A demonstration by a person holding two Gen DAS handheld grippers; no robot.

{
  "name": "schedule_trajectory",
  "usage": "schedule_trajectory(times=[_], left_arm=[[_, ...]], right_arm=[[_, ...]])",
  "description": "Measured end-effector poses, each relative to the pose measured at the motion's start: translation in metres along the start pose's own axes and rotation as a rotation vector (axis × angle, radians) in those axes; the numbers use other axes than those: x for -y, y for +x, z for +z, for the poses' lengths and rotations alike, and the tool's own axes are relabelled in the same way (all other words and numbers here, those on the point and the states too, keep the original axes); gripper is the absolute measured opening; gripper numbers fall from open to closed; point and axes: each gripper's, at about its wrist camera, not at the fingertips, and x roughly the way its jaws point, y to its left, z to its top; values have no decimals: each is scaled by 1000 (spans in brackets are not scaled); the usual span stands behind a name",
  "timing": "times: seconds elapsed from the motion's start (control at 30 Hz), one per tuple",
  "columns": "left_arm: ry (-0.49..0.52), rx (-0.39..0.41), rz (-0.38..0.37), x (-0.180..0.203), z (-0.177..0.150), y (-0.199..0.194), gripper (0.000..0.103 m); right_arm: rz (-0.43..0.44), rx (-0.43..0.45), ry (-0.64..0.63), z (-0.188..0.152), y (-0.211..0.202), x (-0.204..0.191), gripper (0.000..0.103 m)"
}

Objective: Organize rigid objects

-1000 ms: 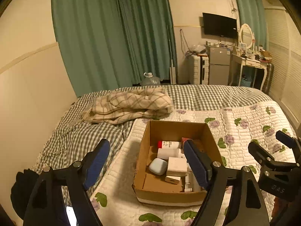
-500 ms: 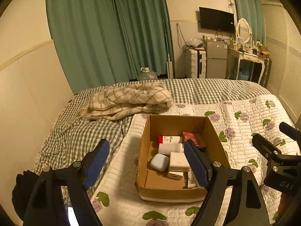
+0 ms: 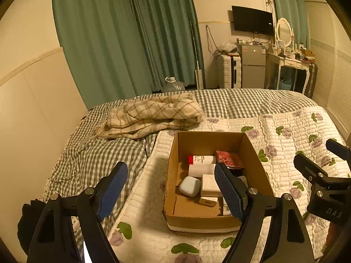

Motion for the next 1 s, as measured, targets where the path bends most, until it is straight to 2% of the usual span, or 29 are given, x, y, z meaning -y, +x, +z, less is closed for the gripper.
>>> schedule_trajectory(times=[1.0], left_arm=[[9,-2,0,0,-1,-2,85]], right_arm=[[-4,-25,-6,-2,4,-6,103]])
